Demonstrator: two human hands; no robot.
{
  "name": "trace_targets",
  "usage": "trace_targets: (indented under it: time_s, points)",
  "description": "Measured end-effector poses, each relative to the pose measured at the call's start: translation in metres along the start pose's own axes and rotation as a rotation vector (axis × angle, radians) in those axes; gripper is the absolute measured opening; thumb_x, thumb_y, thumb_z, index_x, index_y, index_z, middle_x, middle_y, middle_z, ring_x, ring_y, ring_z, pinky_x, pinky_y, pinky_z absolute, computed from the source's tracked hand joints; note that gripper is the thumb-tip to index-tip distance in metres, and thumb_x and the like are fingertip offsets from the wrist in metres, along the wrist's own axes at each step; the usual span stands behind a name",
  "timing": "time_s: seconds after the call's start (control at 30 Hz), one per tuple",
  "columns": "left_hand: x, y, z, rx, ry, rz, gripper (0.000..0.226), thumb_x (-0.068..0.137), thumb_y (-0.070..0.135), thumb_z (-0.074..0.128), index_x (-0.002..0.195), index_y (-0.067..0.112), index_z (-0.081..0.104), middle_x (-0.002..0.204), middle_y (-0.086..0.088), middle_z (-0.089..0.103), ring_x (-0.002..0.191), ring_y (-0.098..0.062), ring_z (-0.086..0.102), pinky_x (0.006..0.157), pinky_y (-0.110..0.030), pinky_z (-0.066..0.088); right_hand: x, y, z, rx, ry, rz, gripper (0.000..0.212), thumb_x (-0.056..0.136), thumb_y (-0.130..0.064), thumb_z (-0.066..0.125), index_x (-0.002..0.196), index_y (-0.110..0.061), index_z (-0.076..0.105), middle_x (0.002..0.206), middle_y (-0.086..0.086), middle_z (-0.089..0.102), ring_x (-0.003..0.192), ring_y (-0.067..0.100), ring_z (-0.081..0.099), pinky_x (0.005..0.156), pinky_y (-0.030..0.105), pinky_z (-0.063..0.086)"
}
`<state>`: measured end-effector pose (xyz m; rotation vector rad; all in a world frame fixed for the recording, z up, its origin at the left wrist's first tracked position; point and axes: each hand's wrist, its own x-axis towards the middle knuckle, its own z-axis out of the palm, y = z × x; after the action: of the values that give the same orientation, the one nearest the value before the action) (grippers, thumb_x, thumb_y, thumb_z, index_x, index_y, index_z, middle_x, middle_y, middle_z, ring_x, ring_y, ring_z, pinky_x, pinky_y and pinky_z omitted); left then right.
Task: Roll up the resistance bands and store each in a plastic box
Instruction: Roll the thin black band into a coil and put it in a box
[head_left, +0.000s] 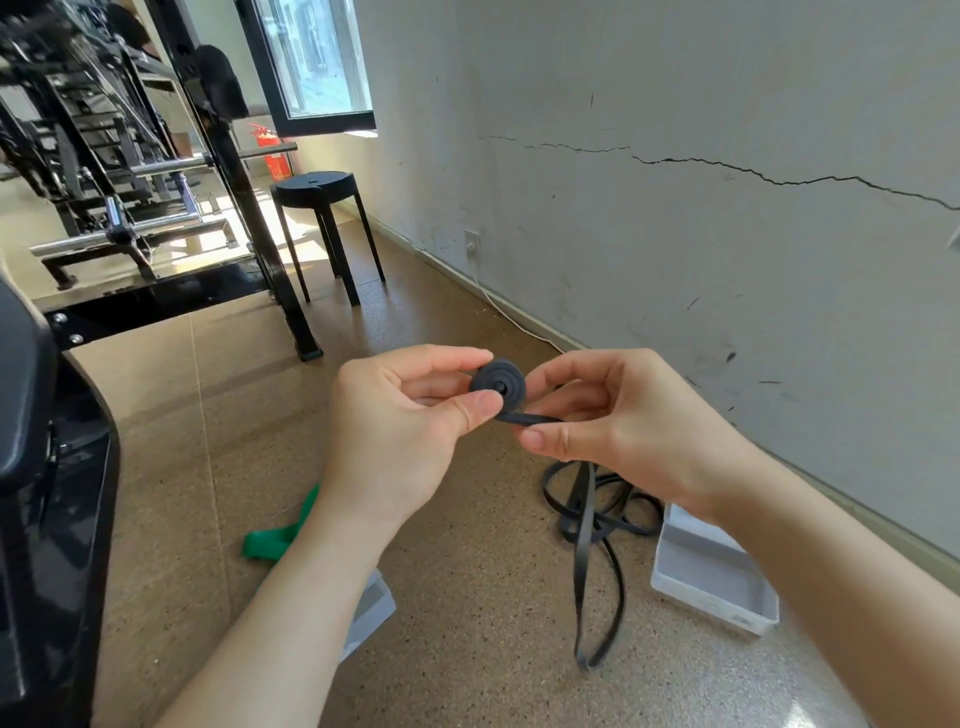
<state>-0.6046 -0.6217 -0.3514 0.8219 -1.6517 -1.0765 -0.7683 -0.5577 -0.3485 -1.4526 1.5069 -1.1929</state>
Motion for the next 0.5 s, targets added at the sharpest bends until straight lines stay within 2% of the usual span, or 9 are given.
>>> trace_targets:
  time_s: [0.07,0.23,0.4,0.5]
  points:
    - [0.0,0.0,-0.001,0.049,-0.006,0.007,0.034,0.069,-0.006,0.078,0.086,0.023,0.074,0.078,0.012,0.074,0.072,-0.005,0.072,0.064,-0.015,0.054,0.0,-0.001,-0.001,0.032,0.023,0.005,0.025,0.073,-0.004,0.081,0.093,-0.013,0.07,0.082,0.0,0.077,0.075,0.01,0.072,0.068,0.02,0.054]
    - [0.0,0.0,-0.003,0.225,-0.025,0.039,0.036,0.07,0.001,0.08,0.086,0.033,0.075,0.08,0.019,0.073,0.074,0.0,0.07,0.069,-0.014,0.055,0.0,0.001,0.0,-0.021,0.052,-0.028,0.022,0.072,-0.004,0.082,0.087,-0.015,0.071,0.084,0.001,0.077,0.081,0.015,0.074,0.08,0.029,0.059]
    - [0.0,-0.004,-0.003,0.446,-0.097,0.096,0.033,0.075,0.008,0.078,0.096,0.033,0.075,0.088,0.019,0.072,0.077,0.008,0.066,0.071,-0.007,0.051,0.001,0.006,0.003,-0.09,0.1,-0.028,0.025,0.074,-0.008,0.083,0.093,-0.018,0.072,0.08,-0.003,0.076,0.073,0.009,0.072,0.074,0.025,0.059]
    - [-0.001,-0.006,-0.002,0.486,-0.124,0.092,0.033,0.078,0.009,0.076,0.1,0.033,0.074,0.091,0.02,0.072,0.08,0.007,0.066,0.074,-0.009,0.052,0.002,0.009,0.009,-0.085,0.123,-0.026,0.022,0.075,-0.007,0.081,0.094,-0.015,0.074,0.08,0.0,0.077,0.072,0.009,0.072,0.072,0.024,0.059]
